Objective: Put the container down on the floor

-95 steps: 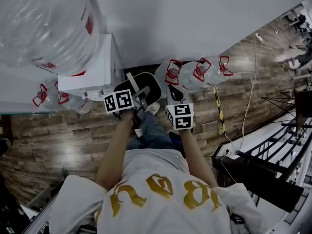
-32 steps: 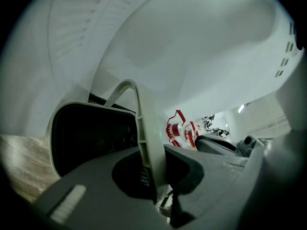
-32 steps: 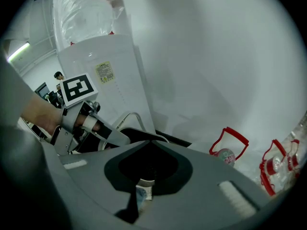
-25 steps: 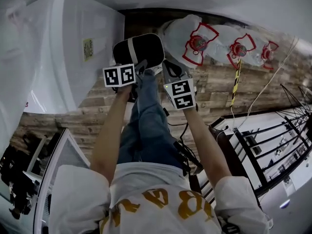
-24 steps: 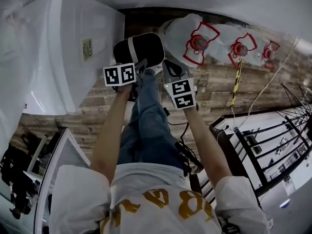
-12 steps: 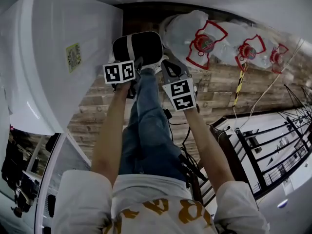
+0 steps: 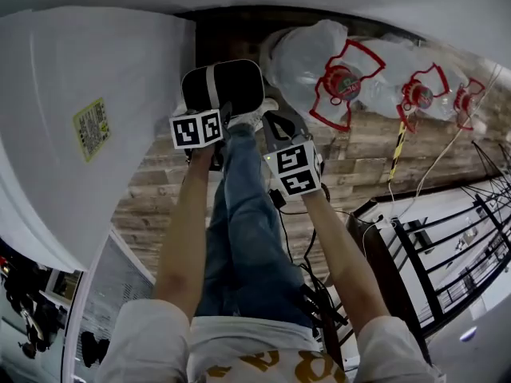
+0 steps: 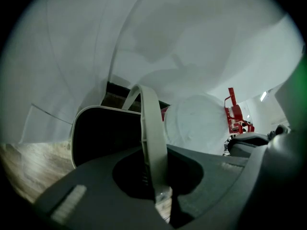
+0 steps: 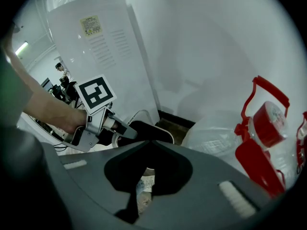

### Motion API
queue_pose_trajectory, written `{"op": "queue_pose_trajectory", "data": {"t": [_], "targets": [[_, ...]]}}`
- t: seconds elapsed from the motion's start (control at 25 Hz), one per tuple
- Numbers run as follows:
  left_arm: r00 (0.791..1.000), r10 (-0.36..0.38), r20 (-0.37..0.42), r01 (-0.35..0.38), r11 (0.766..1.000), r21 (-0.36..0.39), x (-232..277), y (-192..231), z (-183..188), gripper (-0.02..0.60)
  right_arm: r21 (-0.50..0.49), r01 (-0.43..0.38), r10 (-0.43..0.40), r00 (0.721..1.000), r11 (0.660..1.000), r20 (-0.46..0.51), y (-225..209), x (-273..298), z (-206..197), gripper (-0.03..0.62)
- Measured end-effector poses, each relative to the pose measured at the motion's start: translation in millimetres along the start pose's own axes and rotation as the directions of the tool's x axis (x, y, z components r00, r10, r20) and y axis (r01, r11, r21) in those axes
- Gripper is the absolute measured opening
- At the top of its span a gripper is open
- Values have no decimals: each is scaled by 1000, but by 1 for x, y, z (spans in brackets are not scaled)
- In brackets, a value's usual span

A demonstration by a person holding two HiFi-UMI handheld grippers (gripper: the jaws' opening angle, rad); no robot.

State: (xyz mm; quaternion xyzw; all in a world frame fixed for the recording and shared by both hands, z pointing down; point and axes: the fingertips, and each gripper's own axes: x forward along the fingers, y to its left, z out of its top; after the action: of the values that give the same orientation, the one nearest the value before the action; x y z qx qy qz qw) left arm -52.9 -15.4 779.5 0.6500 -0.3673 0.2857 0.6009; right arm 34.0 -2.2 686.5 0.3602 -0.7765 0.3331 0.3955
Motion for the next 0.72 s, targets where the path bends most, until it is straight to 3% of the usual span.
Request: {"op": "queue_pose_trajectory", "data": {"t": [0.24,0.56,0.72], "targets": [[1000,12,14,-12,1000,-7,31,14,0,18,49,11,-11,1000,999,-20,-10,21,-15,28],[999,37,21,-38,999,38,49,22,8,18,29,-27,28,999,999,-37,-3,36,-15,28],[997,62,55,-65,996,67,52,26,14,18,72,-22,23,1000,997,-19,-7,37,-10,28]]}}
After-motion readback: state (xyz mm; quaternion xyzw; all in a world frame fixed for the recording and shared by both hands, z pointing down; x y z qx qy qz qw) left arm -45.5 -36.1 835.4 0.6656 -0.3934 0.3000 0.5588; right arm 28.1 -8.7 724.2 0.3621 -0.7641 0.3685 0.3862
